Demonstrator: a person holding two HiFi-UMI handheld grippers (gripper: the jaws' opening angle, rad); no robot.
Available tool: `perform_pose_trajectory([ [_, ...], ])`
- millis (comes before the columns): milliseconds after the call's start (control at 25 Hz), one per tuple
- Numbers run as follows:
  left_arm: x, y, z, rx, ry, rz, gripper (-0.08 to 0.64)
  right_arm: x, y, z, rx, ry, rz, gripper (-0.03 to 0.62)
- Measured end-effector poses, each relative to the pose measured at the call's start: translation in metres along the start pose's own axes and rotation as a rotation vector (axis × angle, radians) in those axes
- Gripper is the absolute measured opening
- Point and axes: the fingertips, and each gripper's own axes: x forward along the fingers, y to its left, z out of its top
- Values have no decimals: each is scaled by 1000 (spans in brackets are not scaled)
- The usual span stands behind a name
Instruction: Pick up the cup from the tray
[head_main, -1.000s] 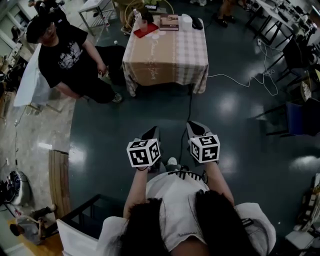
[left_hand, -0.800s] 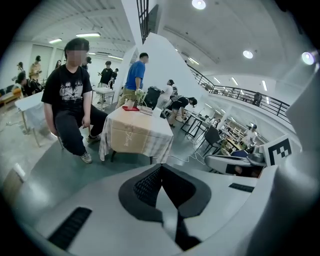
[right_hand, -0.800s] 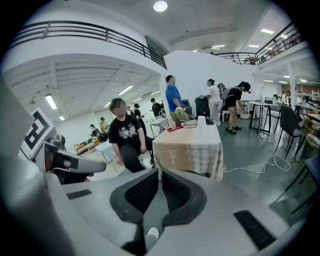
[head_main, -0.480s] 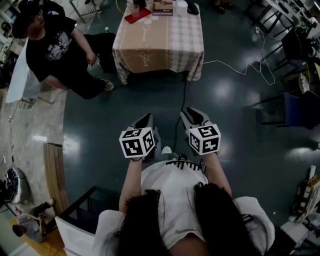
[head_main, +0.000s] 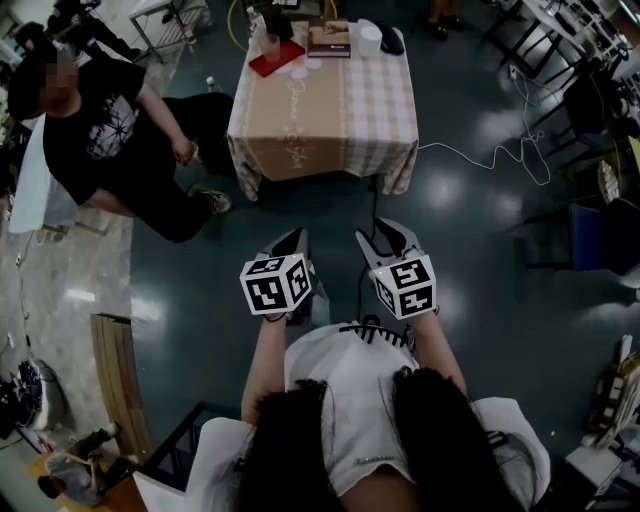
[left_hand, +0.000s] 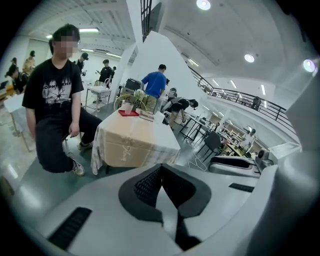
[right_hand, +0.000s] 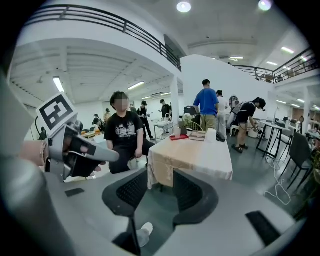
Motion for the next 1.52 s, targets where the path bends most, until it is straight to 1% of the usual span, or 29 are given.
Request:
perform_pose_trajectory([
  [80,12,7,19,0,-4,-21,6,18,-7,15,0,-2,-6,146],
  [200,26,26,47,19,-4,-13,6,47,-15,35,37,-8,-11,146],
  [360,45,51,79,22,-7,-11,8,84,-21,51,-34,19,-40,146],
  [480,57,69,99,19,-10,-10,6,106,-22,63,3,16,-27,147],
  [640,63,80,124,31,-16,-28,6,123,-26,80,14,19,-34,152],
  [800,65,90,143,38,-30,-37,6,134,-29,96,52,-2,-38,161],
  [1080,79,110,154,24,-15,-14,6,158,-35,118,54,-23,-21,203],
  [1200,86,114,163,36,-9,-10,6,171,-37,124,49,-23,-6,226],
  [1360,101,121,180,36,-19,0,6,192,-51,132,48,-23,0,241],
  [1520,124,132,204,31,-24,19,6,220,-72,154,39,-38,4,256],
])
